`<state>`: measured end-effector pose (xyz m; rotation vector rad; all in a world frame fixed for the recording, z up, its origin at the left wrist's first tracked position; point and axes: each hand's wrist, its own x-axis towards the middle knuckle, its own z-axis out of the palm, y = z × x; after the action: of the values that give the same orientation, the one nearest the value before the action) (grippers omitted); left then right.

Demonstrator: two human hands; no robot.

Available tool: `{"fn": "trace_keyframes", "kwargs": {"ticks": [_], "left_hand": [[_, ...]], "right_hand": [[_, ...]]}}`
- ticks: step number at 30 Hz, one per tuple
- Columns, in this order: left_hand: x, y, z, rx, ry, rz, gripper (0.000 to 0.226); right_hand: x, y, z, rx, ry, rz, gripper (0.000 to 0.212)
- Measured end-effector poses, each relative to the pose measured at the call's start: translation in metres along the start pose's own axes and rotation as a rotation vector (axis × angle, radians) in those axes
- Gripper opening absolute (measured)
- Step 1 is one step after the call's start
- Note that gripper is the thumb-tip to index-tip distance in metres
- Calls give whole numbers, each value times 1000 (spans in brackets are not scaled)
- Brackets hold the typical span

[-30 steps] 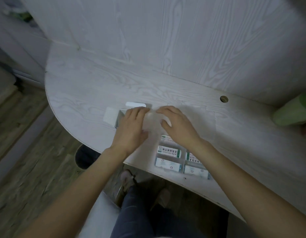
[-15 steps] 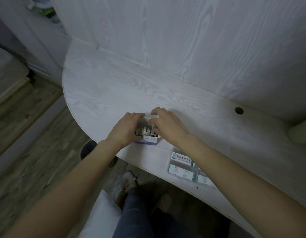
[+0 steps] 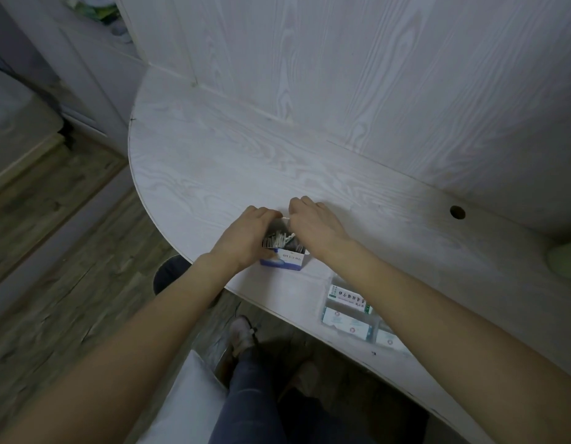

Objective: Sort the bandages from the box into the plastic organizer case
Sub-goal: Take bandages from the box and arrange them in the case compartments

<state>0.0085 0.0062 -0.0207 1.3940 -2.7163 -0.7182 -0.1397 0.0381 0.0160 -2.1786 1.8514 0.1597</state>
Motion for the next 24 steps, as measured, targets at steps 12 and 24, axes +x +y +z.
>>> {"fn": "trace_keyframes", "kwargs": {"ticks": [12, 24], "left_hand": [[4, 3, -4, -12, 67, -60, 70], [5, 65, -26, -149, 141, 36, 84]], "right_hand": [[-22, 16, -23, 29, 166, -7, 15], [-61, 58, -23, 1063, 412, 249, 8]]}}
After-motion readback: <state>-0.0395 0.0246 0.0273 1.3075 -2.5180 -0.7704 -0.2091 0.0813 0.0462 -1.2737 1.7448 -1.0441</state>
